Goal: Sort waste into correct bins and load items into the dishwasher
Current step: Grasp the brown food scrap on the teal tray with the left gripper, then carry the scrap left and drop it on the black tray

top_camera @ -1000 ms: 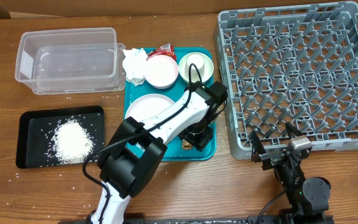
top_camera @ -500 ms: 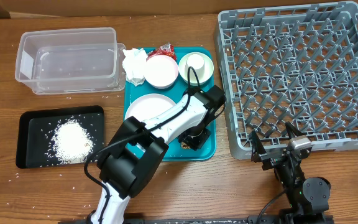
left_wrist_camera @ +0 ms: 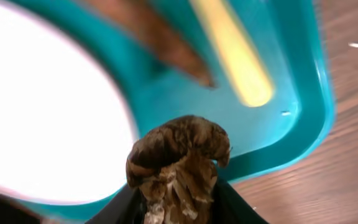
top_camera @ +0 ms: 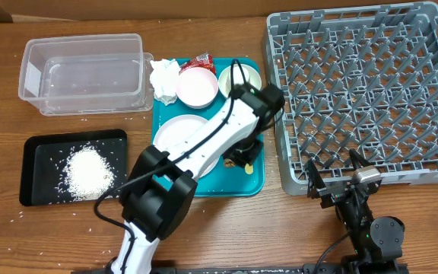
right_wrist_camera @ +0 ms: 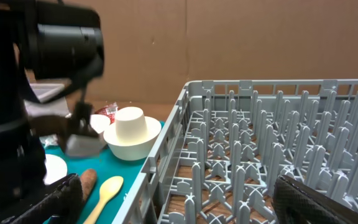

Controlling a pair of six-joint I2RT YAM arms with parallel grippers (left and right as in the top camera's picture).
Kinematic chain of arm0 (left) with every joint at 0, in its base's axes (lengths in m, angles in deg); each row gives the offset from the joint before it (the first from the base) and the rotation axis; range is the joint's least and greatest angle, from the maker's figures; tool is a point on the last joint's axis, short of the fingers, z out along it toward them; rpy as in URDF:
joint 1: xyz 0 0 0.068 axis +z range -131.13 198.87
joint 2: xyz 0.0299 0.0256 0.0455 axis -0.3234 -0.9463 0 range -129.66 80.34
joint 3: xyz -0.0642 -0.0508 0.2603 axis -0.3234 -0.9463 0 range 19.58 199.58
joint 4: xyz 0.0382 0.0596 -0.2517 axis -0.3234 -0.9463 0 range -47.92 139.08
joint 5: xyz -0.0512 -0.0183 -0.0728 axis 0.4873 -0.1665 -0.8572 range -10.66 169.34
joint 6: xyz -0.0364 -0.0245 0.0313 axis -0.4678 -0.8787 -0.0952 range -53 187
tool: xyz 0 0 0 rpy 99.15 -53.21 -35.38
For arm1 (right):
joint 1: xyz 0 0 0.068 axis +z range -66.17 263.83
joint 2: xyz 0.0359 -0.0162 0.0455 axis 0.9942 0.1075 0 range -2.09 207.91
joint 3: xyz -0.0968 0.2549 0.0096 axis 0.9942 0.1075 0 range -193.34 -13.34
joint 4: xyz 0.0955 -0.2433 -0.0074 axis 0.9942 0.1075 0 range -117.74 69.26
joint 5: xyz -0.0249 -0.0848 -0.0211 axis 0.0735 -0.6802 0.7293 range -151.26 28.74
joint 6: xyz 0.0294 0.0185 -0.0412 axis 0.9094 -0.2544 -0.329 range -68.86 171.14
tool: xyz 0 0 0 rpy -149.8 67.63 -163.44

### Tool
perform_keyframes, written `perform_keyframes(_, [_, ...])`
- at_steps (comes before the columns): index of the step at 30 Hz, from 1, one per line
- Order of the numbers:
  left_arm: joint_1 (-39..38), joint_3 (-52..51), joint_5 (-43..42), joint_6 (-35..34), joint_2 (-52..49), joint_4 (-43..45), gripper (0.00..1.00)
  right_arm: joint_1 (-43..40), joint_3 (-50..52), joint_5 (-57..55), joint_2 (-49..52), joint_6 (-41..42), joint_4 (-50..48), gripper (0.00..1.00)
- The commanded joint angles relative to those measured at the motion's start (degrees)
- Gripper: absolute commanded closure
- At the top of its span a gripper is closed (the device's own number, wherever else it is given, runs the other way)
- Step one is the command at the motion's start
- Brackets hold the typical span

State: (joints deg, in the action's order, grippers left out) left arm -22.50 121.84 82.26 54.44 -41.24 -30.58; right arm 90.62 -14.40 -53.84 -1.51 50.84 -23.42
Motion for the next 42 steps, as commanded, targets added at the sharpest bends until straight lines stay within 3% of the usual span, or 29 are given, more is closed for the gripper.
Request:
perform_keyframes(1, [4.94,4.57,8.50,-6.84,0.63,-4.48,0.67,0.13,0.59,-0.33,-0.42,-0.35,-0.17,0.00])
perform_keyframes(10, [28.22,4.70,8.85,-18.49,0.96,-11.87,0.68,0.13,0.59,-0.33,-0.42,-0.35,-0.17,0.00])
perform_keyframes(18, [47.12,4.63,6.47,-19.71,0.96,-12.31,0.68,0.13,0.59,-0.33,-0.42,-0.35,-0.17,0.00])
perform_keyframes(22, [54.58,4.37,4.68,-19.85,0.94,-10.38,0.61,0.13,0.59,-0.33,-0.42,-0.35,-0.17,0.00])
perform_keyframes(25, [57.02,3.89,4.57,-19.85,0.94,-9.42,0.56,0.13,0.59,-0.33,-0.42,-0.35,-0.15,0.00])
perform_keyframes(26, [57.92,3.89,4.52,-19.85,0.94,-9.29,0.46,0.13,0.59,-0.33,-0.42,-0.35,-0.17,0.00])
perform_keyframes(34, [58.14,4.00,4.52,-19.80,0.96,-7.93,0.52,0.13,0.59,-0.35,-0.42,-0.35,-0.17,0.00])
perform_keyframes(39, [53.40,6.71,4.50,-16.92,2.69,-8.09,0.55,0.13,0.59,-0.33,-0.42,-0.35,-0.17,0.00])
perform_keyframes(42, [46.51,8.87,3.82,-14.16,5.22,-6.36,0.53,0.13,0.59,-0.33,-0.42,-0.35,-0.17,0.00])
